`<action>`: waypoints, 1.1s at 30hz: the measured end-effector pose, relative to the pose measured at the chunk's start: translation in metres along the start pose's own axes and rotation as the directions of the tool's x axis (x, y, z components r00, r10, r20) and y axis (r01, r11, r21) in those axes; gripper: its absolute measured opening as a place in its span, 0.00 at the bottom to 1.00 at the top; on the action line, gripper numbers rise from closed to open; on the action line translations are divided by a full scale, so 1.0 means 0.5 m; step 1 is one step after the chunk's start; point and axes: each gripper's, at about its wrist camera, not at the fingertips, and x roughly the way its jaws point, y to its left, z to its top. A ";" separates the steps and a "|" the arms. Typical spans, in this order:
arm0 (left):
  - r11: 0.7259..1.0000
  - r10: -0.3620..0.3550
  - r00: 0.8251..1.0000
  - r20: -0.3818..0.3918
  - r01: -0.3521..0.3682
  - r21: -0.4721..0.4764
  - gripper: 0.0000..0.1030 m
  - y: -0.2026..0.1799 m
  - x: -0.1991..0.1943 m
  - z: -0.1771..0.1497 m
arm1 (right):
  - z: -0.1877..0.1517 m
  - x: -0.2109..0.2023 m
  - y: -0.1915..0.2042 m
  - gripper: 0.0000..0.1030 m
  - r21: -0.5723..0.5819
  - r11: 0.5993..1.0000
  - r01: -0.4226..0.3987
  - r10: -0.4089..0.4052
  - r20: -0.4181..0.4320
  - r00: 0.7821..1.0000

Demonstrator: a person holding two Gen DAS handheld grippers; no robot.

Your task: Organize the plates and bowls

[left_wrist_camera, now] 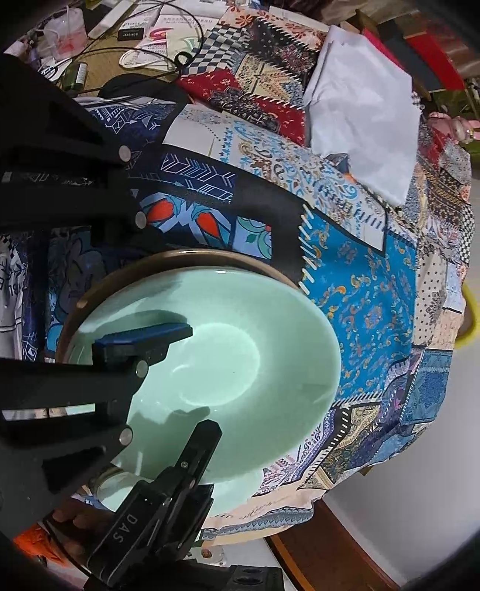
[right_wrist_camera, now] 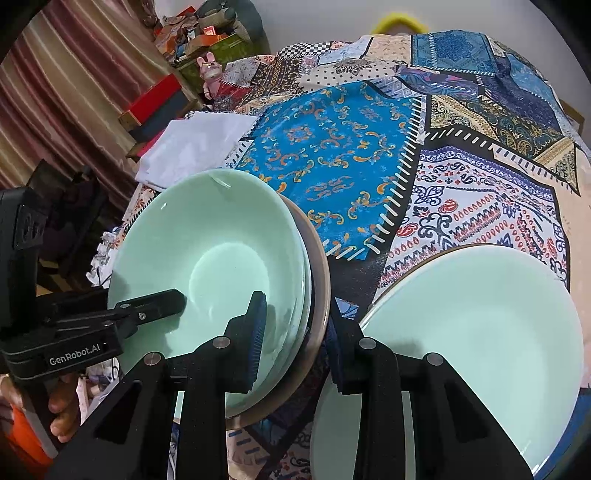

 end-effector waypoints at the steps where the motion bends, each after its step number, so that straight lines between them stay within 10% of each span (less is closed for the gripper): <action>1: 1.000 0.006 1.000 0.009 -0.006 0.006 0.30 -0.005 -0.004 0.001 | -0.001 -0.003 -0.001 0.28 0.002 1.000 -0.002 0.002 0.003 1.000; 33: 0.986 -0.082 0.989 0.121 0.062 0.157 0.30 -0.222 -0.110 0.006 | -0.032 -0.224 -0.091 0.28 0.080 0.996 0.038 -0.054 0.220 0.974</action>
